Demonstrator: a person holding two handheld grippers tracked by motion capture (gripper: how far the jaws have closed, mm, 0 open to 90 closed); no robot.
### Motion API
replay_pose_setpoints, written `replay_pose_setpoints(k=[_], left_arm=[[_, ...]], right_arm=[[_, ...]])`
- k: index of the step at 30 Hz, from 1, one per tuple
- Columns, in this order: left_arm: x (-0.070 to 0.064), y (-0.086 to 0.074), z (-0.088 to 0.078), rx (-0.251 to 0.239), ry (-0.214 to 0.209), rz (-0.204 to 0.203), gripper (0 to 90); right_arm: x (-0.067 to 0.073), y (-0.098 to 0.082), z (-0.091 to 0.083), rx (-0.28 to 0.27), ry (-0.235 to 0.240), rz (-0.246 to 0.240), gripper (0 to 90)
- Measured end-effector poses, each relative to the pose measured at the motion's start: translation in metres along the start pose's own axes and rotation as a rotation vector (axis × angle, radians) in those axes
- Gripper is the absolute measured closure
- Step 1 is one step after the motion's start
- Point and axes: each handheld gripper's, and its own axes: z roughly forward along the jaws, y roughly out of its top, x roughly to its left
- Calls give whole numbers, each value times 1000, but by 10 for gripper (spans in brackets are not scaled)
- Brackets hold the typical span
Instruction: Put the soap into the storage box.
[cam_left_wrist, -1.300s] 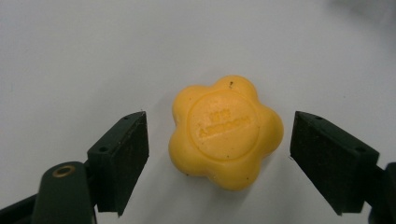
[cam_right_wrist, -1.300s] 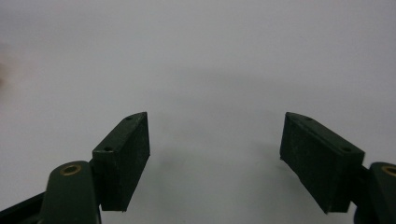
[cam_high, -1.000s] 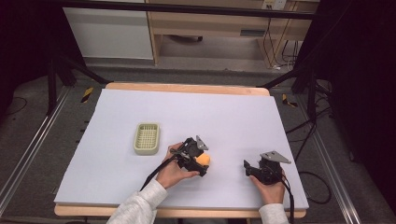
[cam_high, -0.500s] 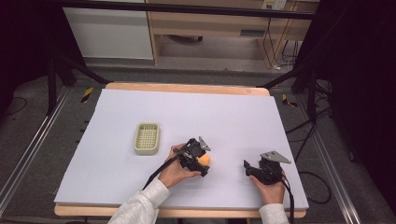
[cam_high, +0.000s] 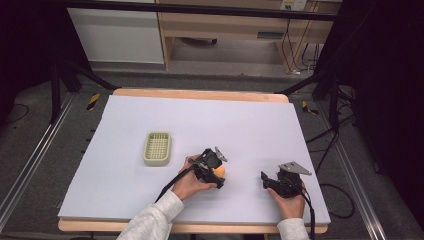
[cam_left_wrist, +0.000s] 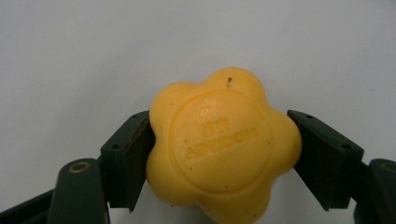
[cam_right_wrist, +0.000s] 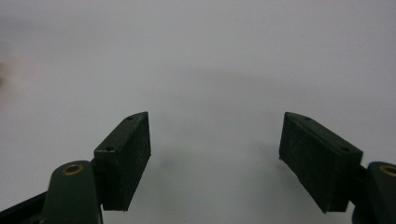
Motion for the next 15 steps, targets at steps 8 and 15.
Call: replay_pose_setpoints(k=[8, 15], left_arm=[[0, 1, 3, 13, -3, -5, 255], [1, 1, 3, 18, -11, -20, 258]], right_arm=[[0, 0, 0, 1, 1, 0, 254], [0, 0, 0, 1, 1, 2, 257]])
